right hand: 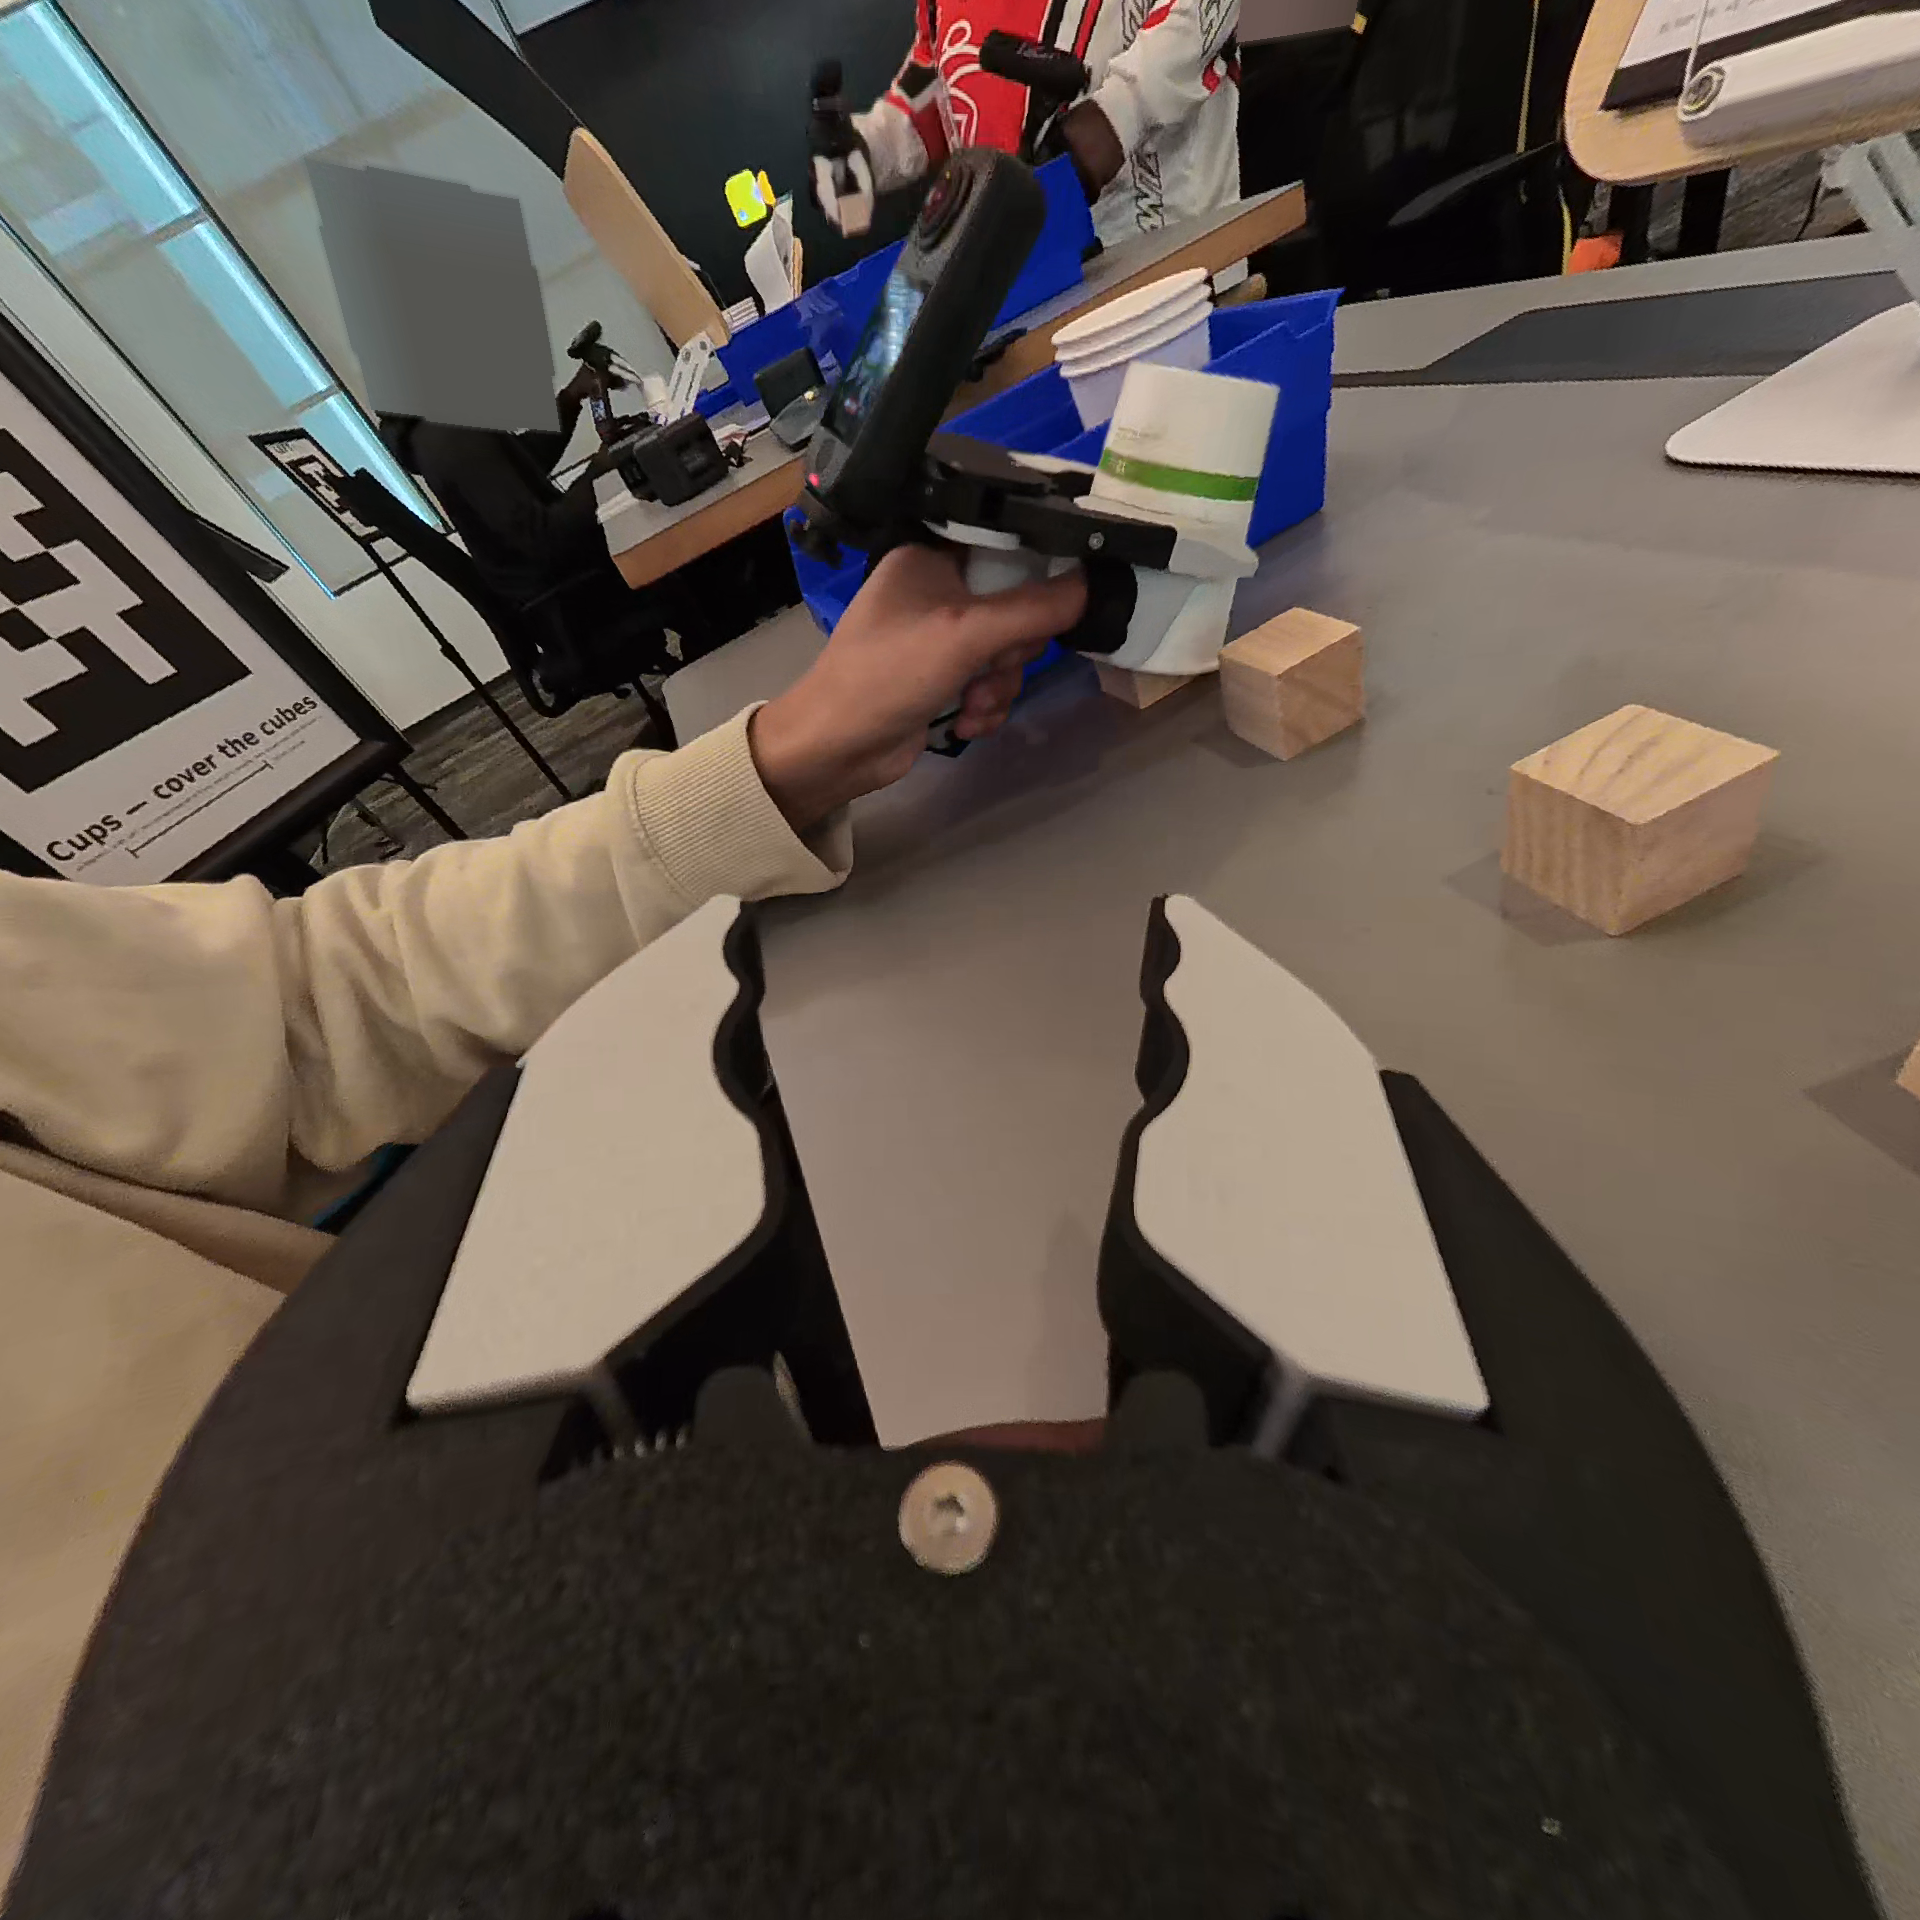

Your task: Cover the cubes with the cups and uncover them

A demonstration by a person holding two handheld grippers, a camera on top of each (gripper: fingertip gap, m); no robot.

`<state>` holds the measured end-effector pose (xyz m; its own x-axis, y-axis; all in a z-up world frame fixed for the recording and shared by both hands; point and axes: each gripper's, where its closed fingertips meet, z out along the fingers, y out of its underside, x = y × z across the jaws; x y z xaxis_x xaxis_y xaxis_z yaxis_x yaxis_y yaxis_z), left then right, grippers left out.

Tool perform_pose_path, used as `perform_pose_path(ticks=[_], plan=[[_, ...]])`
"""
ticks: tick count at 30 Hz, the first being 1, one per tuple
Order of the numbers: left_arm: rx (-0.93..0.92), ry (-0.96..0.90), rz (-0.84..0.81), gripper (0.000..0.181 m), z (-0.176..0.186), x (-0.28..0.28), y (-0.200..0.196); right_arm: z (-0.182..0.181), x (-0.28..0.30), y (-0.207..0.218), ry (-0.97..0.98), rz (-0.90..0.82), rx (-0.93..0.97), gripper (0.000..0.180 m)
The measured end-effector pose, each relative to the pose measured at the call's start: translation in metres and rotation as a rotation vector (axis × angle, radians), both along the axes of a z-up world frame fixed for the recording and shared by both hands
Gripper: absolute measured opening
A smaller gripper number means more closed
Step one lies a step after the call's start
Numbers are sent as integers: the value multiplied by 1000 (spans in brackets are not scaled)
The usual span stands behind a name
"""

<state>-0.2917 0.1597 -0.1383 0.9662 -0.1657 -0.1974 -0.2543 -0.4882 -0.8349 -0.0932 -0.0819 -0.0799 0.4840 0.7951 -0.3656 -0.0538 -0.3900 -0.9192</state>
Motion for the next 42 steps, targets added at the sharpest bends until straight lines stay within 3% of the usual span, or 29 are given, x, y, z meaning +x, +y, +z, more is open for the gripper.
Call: perform_pose_path(ticks=[17, 20, 23, 27, 30, 33, 35, 37, 42], plan=[[-44, -53, -39, 96, -19, -6, -29, -7, -4, -2, -22, 28, -36, 70], [25, -75, -87, 99, 11, 5, -38, -6, -1, -1, -15, 24, -37, 70], [117, -74, -121, 99, 68, 10, -59, -4, 2, 0, -8, 18, -37, 70], [199, 53, -134, 61, 149, -27, -74, -4, 5, 1, -4, 16, -43, 70], [17, 197, -299, 66, 170, -56, -50, -9, 3, 1, -20, 27, -53, 70], [-253, 253, -564, 68, 150, -73, -13, -13, -1, 1, -31, 41, -62, 70], [-354, 340, -592, 71, 130, -94, 22, -14, -2, 1, -43, 46, -62, 70], [-400, 387, -604, 57, 114, -107, 50, -16, -2, 1, -51, 47, -64, 69], [-617, 359, -645, 48, 86, -120, 61, -24, -2, 2, -53, 47, -90, 69]])
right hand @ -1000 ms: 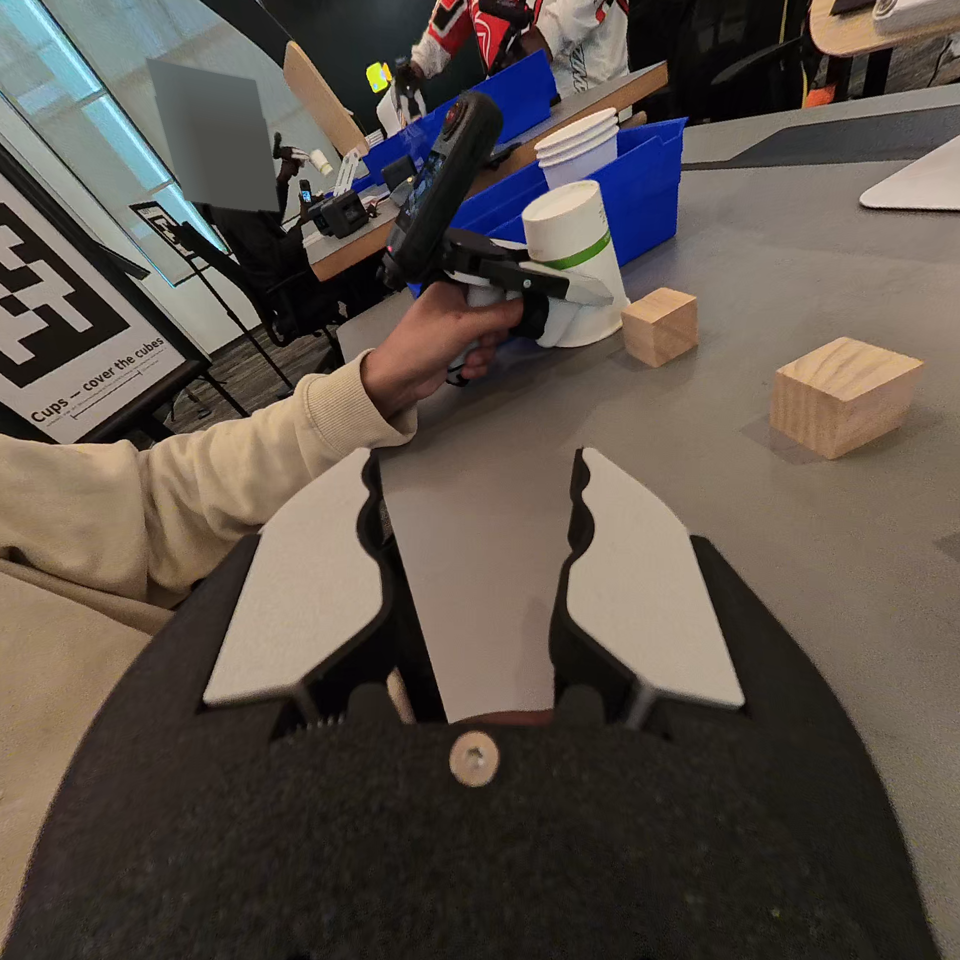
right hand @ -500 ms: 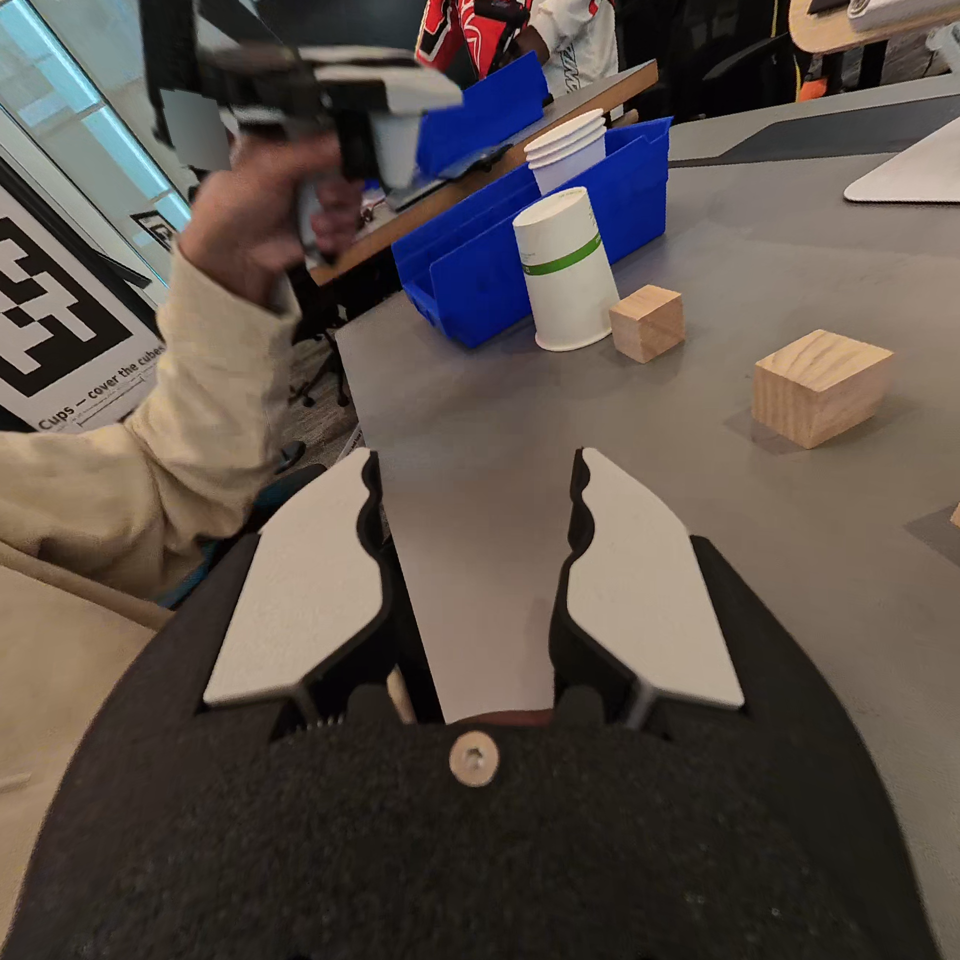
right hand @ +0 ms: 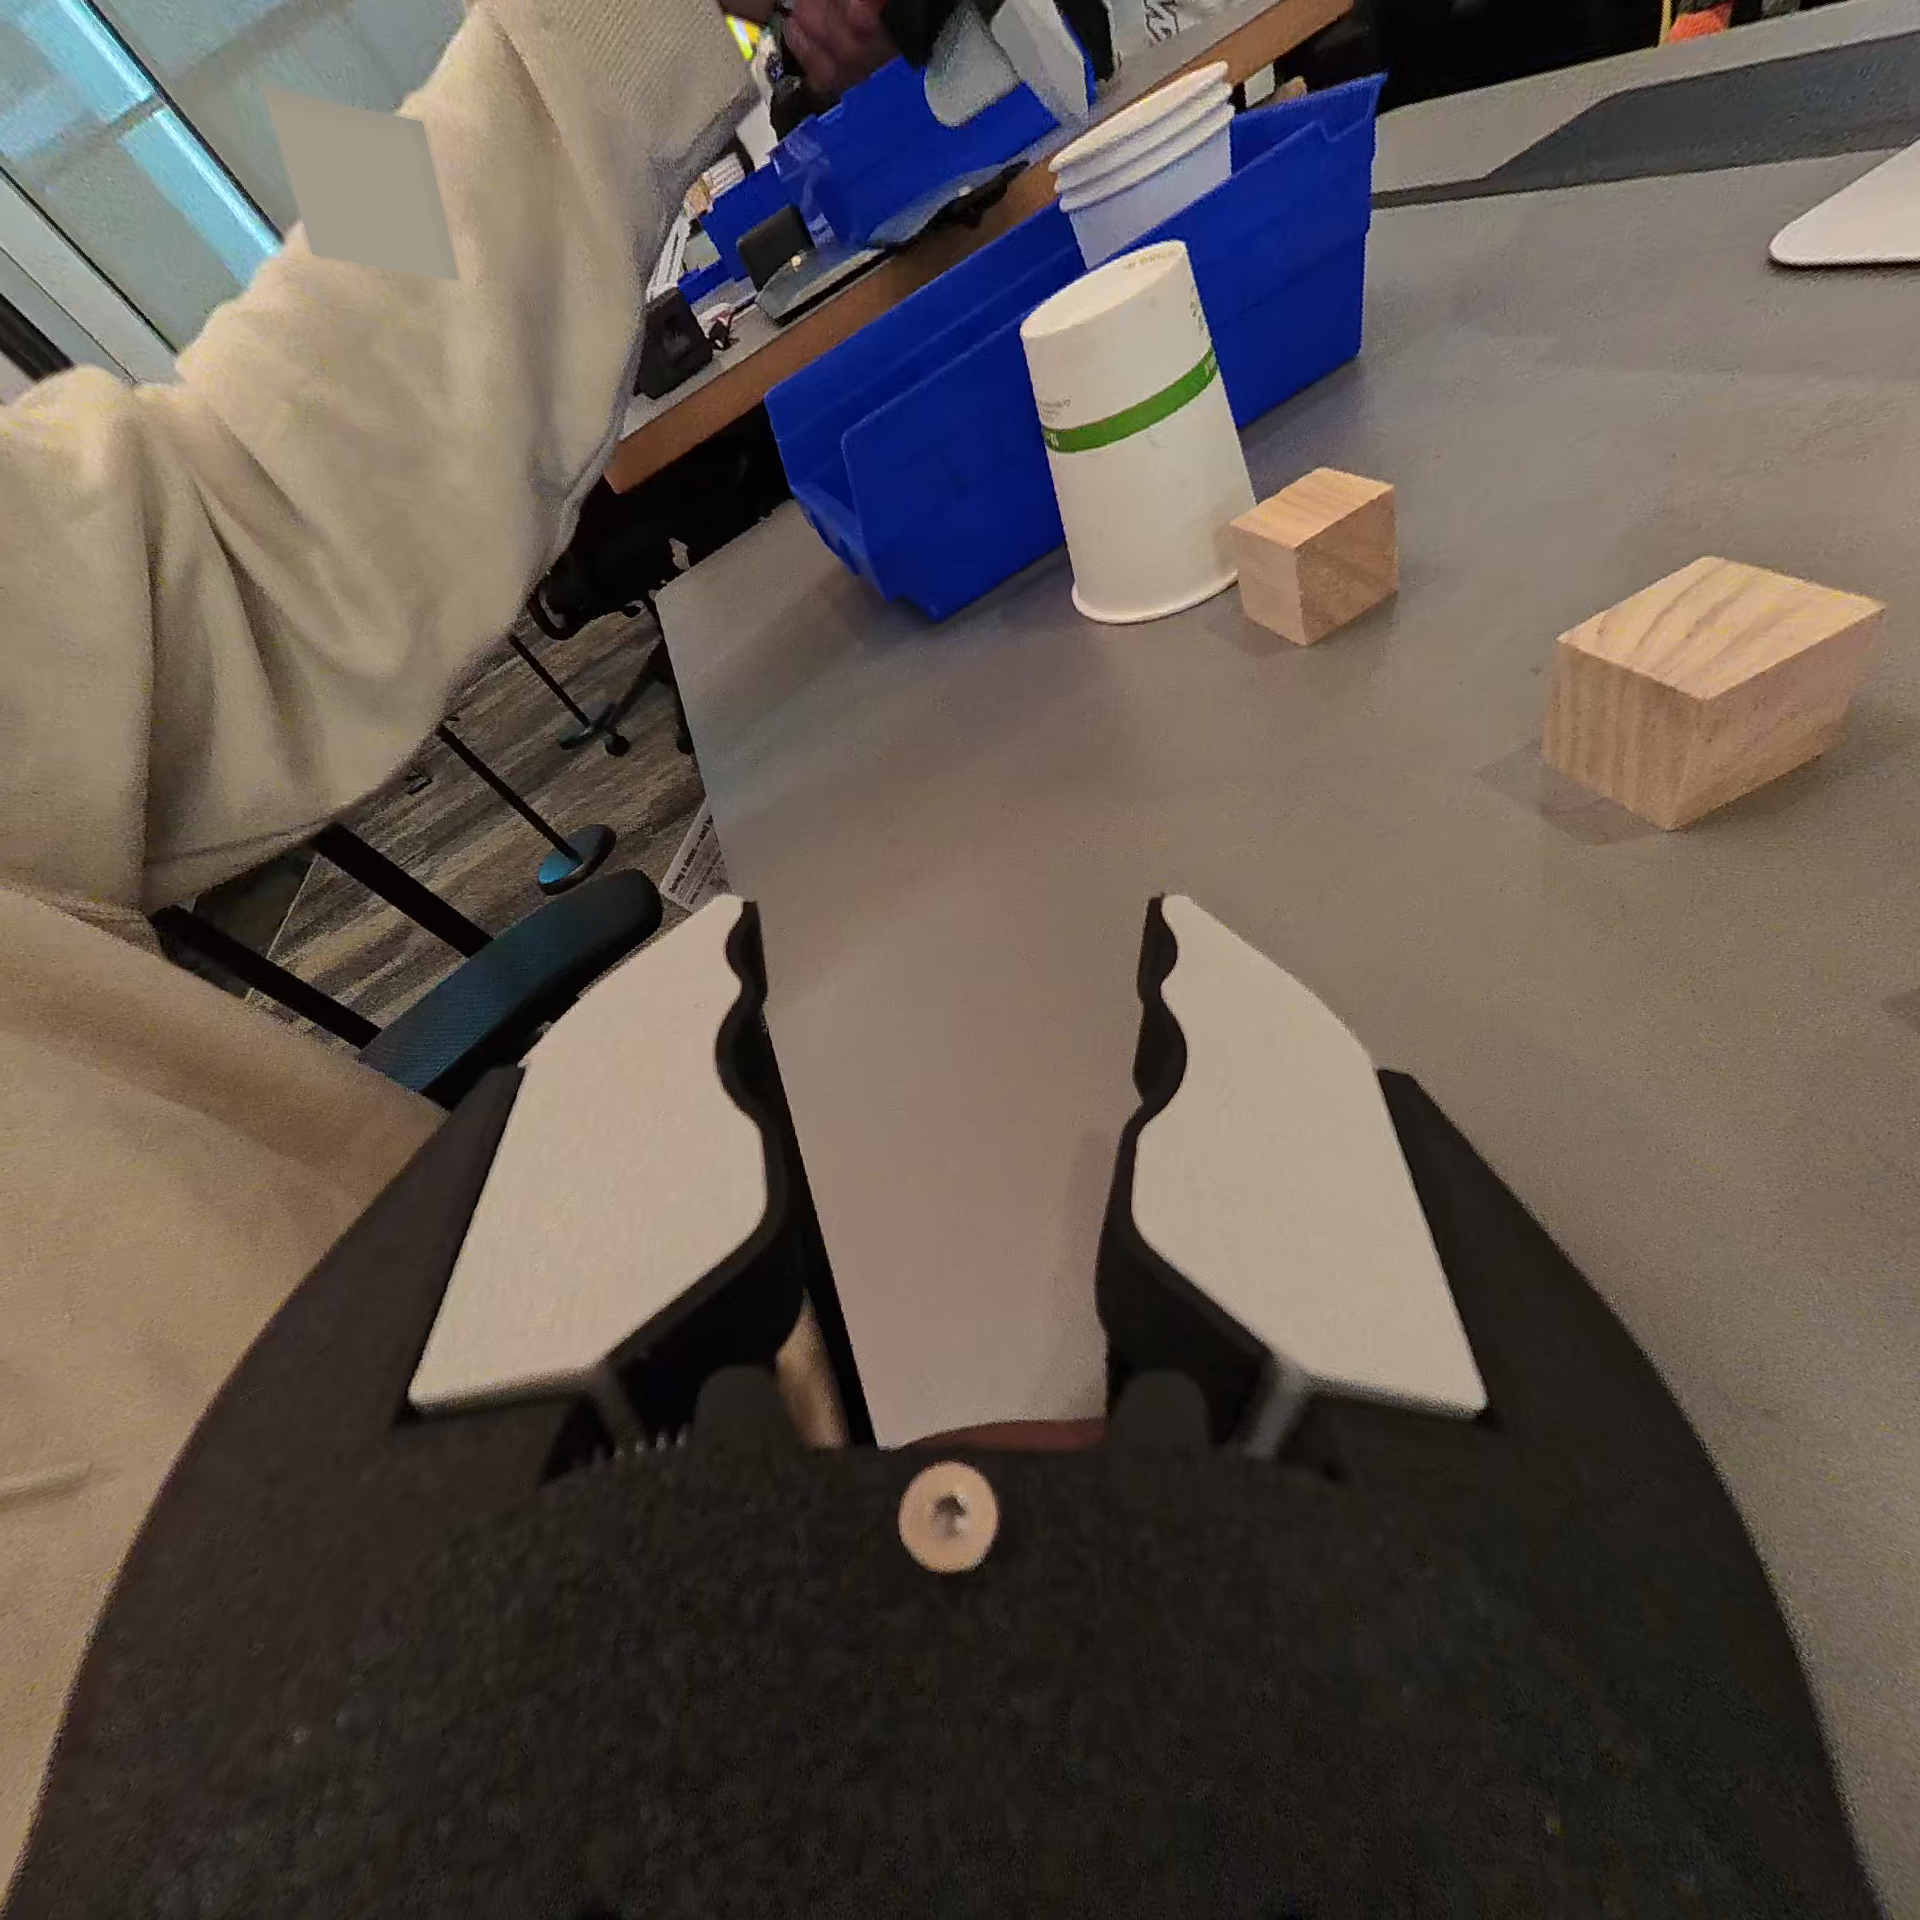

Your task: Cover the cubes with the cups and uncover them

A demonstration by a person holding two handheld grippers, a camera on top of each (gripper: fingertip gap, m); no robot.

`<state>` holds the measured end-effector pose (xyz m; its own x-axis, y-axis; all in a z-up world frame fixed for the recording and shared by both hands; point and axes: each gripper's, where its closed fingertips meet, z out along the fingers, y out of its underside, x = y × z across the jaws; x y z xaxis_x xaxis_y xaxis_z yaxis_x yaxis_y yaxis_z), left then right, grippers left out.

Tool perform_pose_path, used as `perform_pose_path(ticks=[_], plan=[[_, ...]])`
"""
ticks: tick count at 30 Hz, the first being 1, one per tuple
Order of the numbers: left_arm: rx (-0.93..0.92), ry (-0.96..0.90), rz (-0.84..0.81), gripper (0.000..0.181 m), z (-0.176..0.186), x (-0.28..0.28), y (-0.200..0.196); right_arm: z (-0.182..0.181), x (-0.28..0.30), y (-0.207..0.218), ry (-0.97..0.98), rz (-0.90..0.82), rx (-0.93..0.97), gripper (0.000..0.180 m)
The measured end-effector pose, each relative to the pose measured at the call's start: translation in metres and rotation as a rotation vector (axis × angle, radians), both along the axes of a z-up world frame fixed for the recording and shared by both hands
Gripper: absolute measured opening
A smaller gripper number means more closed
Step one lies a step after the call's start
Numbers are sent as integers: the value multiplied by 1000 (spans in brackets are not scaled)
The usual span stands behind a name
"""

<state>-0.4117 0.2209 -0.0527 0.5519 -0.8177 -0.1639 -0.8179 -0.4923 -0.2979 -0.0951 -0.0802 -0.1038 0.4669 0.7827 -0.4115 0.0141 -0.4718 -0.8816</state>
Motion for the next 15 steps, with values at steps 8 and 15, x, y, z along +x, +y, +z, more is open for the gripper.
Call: perform_pose_path(ticks=[8, 15], plan=[[-96, 57, 3, 30, -12, -15, 8, 0, 1, 0, 2, -2, -8, 68], [-137, 54, -4, 5, -21, -16, 6, -2, -1, 1, 1, 5, -12, 68]])
